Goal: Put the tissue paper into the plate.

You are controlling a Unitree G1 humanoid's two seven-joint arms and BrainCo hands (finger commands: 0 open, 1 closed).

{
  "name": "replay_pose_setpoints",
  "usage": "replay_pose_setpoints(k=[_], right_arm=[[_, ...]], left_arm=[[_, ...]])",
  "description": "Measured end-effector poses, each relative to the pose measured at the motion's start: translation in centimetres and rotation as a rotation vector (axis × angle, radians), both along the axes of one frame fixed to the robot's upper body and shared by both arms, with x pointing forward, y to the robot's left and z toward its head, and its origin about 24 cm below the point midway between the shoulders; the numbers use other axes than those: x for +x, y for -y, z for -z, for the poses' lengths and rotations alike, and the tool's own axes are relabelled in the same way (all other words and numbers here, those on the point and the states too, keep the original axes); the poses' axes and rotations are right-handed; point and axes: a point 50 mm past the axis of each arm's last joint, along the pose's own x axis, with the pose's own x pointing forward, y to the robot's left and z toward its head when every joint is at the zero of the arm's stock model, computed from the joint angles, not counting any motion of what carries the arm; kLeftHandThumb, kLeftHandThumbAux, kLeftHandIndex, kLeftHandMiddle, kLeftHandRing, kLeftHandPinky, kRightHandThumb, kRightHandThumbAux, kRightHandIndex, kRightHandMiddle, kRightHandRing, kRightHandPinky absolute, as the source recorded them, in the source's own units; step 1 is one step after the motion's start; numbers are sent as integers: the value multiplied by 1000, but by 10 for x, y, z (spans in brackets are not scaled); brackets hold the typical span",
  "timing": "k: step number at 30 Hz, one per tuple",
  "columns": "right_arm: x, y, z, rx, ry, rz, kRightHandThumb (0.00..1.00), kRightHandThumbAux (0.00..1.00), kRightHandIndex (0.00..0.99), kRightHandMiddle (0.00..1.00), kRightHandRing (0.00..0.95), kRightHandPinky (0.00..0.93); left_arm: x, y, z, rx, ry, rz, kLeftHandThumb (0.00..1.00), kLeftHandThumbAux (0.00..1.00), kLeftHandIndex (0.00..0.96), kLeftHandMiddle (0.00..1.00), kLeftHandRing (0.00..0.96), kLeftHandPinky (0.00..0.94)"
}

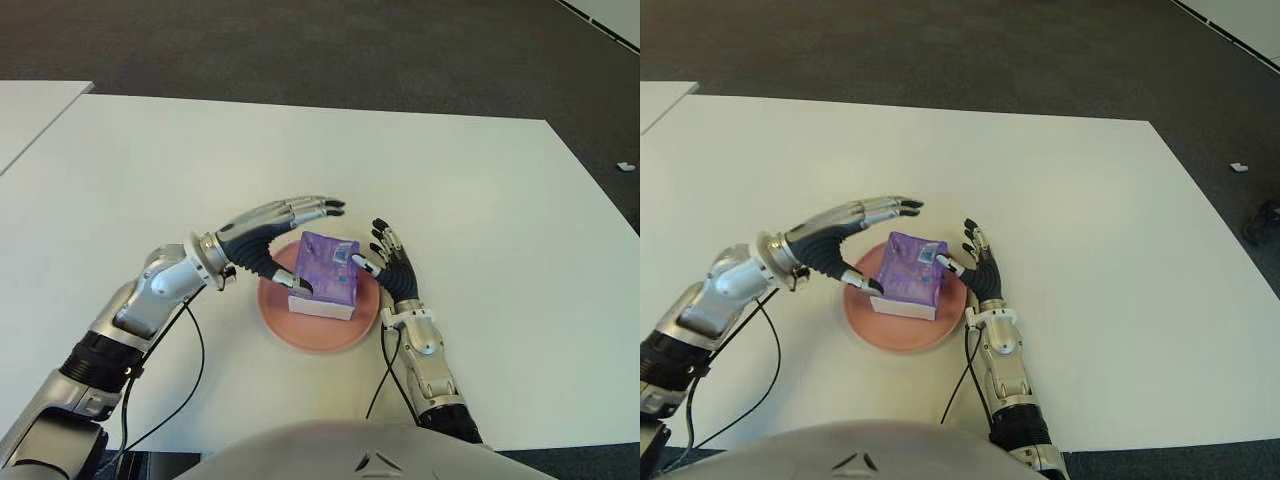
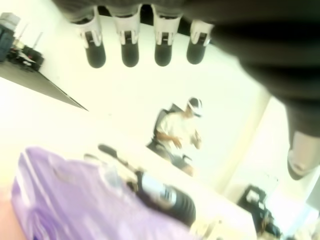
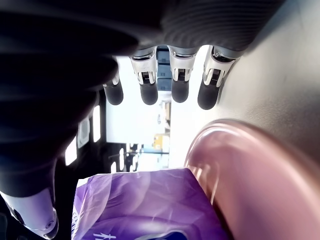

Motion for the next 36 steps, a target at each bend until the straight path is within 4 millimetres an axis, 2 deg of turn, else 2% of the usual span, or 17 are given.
replay_pose_setpoints(k=[6, 10, 12, 16, 19, 21, 28, 32, 34, 36], right_arm=[[0, -1, -1, 15, 1, 0, 0, 664, 0, 26, 0, 0], [0, -1, -1, 23, -8, -1, 0, 659, 0, 25, 0, 0], [0, -2, -1, 28, -11, -5, 0, 658, 0, 25, 0, 0], [-2, -3, -2, 36, -11, -4, 0, 661, 0, 26, 0, 0], [-2, -2, -2, 36, -11, -3, 0, 668, 0, 29, 2, 0], [-2, -2, -2, 35, -11, -3, 0, 673, 0, 31, 4, 0], [-2, -3, -1, 40, -14, -2, 0, 681, 0, 36, 9, 6], [-2, -4, -1, 43, -14, 0, 0, 682, 0, 36, 9, 6], [-2, -4, -1, 45, -13, 0, 0, 683, 0, 36, 9, 7], [-2, -4, -2, 47, -13, 0, 0, 683, 0, 36, 9, 7]], left_arm=[[-1, -8, -3, -151, -112, -36, 135, 544, 0, 0, 0, 1], [8, -15, -7, -271, -159, -63, 105, 570, 0, 0, 0, 0], [10, -23, -14, -318, -134, -91, 56, 555, 0, 0, 0, 0], [10, -39, -33, -425, -58, -169, 31, 473, 0, 0, 0, 0], [12, -47, -37, -551, -66, -236, 40, 424, 81, 9, 0, 0], [14, -51, -35, -657, -89, -274, 56, 407, 196, 31, 0, 0], [21, -62, -17, -847, -152, -407, 118, 430, 362, 98, 1, 0], [23, -63, -8, -897, -176, -457, 154, 442, 388, 111, 6, 0], [25, -60, 2, -900, -188, -482, 157, 439, 373, 103, 3, 0], [25, -56, 16, -888, -207, -516, 134, 439, 305, 86, 1, 0]])
